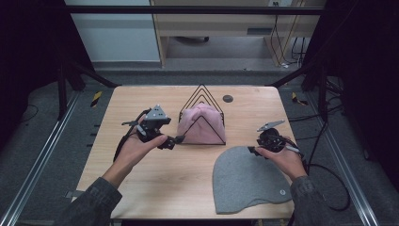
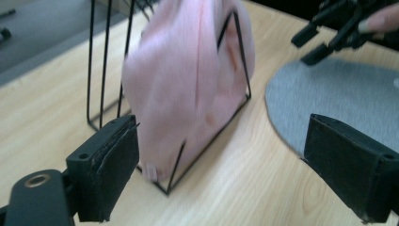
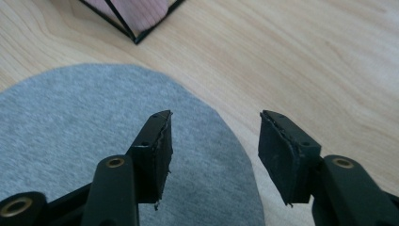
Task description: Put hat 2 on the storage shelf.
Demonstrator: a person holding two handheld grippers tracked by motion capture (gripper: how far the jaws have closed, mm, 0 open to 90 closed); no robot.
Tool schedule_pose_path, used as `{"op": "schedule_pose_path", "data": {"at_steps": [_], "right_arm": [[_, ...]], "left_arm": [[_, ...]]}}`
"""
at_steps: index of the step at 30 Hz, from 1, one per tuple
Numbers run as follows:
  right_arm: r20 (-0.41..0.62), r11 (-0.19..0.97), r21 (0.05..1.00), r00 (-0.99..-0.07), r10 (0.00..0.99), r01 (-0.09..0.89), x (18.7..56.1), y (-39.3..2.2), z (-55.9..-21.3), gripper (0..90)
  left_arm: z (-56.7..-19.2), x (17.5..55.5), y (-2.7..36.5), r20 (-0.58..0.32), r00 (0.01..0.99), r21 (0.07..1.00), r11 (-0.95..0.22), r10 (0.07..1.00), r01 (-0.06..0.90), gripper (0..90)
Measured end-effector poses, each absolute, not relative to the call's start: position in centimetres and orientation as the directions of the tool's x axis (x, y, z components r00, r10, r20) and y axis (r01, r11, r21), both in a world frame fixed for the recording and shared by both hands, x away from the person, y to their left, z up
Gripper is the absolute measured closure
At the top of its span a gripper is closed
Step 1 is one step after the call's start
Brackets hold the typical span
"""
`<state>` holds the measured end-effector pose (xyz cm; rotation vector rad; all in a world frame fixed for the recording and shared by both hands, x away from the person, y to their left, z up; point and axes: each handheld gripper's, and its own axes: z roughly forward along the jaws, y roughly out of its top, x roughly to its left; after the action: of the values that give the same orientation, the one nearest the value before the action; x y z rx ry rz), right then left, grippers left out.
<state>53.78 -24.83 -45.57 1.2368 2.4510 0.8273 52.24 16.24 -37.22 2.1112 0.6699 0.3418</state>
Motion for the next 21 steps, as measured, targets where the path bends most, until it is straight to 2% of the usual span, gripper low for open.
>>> {"op": "schedule_pose_path", "data": {"at_steps": [21], "right_arm": [[0.039,0.466,0.523,-0.566,0.824,0.714,54.2,-25.4,-47.0,43.3]], "left_arm": [[-42.1,50.0,17.2,-0.011,0.825,0.736,-0.554,0.565,0.389,10.0]]}}
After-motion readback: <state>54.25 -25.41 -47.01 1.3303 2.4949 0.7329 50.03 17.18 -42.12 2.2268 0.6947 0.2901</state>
